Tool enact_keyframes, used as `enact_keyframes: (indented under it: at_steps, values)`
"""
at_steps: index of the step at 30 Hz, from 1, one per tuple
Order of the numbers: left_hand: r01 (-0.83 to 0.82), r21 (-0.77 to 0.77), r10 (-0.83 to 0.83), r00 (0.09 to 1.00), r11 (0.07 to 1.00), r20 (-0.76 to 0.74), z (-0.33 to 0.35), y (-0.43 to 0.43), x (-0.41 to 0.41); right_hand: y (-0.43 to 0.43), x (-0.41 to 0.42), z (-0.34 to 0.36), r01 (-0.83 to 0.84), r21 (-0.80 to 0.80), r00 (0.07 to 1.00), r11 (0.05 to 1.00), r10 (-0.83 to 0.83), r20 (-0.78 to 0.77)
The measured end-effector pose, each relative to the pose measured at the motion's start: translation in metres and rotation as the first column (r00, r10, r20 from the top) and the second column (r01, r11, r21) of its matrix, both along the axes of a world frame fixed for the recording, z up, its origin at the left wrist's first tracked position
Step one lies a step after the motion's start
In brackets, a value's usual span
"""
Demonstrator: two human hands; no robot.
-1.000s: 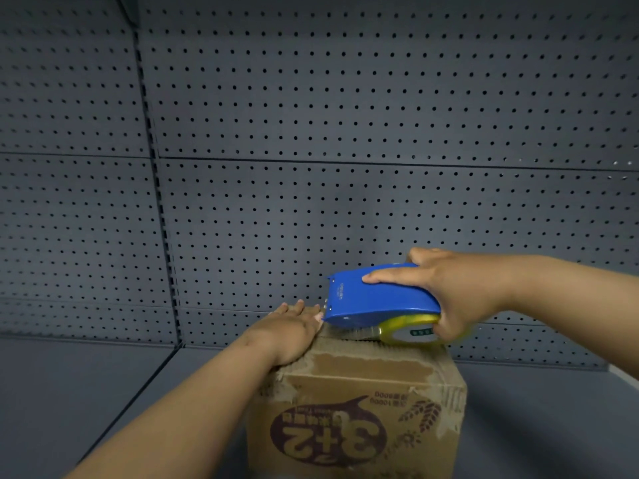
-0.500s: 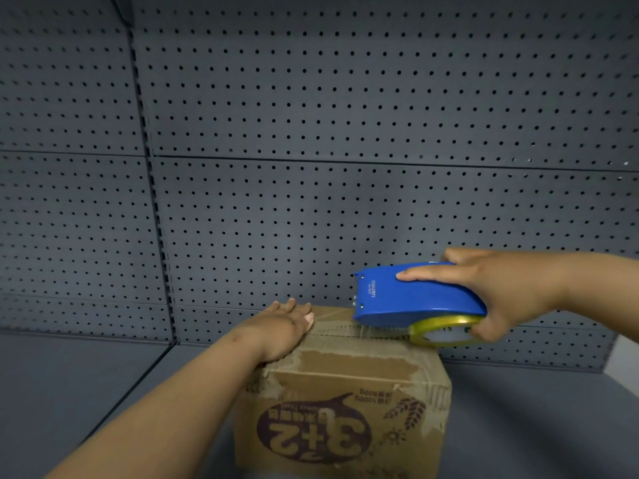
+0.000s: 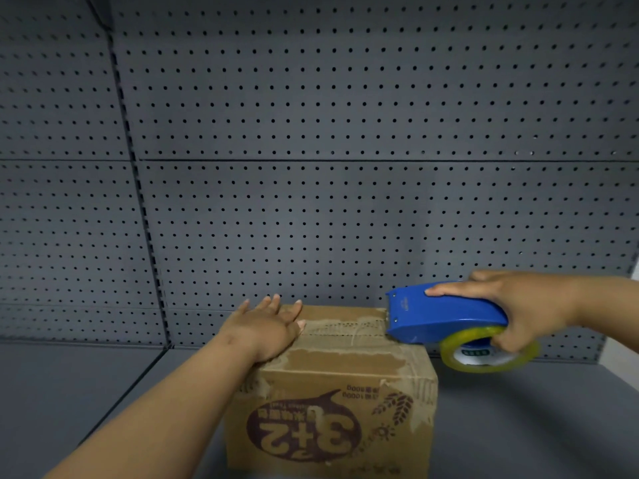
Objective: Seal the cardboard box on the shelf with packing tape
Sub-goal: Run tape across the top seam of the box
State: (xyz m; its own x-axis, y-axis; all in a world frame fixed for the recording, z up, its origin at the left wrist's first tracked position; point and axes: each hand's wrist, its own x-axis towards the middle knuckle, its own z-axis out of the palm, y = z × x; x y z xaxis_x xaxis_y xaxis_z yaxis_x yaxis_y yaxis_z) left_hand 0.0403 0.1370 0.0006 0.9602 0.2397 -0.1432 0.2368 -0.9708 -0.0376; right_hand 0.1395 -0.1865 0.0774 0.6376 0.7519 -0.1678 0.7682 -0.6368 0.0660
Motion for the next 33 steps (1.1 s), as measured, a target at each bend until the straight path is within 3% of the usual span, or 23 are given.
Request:
enact_keyframes:
  at_steps: [4,8,9,11,13,14,33]
  values:
    - [0.027,0.3,-0.038,0.999,0.953,0.031,0.01,-0.012,-0.001,0.004,-0.003,0.003,0.021,0.01,1.0,1.0,-0.021,-0.008]
    - [0.04,0.406,-0.071,0.996,0.913,0.061,0.029,-0.041,0.007,0.008,-0.01,0.01,0.045,-0.009,0.999,0.999,-0.045,-0.006]
    - [0.062,0.369,-0.095,0.993,0.927,0.073,0.031,-0.051,0.011,0.01,-0.011,0.013,0.048,-0.013,0.999,0.999,-0.048,-0.003]
    - [0.09,0.133,-0.105,0.988,0.987,0.116,0.028,-0.07,0.019,0.014,-0.014,0.017,0.052,-0.022,0.999,0.998,-0.052,0.007]
    - [0.093,-0.109,-0.078,0.988,0.99,0.133,0.018,-0.081,0.026,0.018,-0.016,0.019,0.058,-0.024,0.998,0.998,-0.057,0.008]
    - [0.091,-0.15,-0.073,0.99,0.984,0.121,0.012,-0.084,0.029,0.019,-0.016,0.02,0.056,-0.022,0.998,0.998,-0.056,0.006]
    - [0.037,-0.212,-0.031,0.999,0.977,0.035,-0.008,-0.08,0.04,-0.047,0.006,-0.015,0.06,0.243,0.974,0.968,-0.004,-0.225]
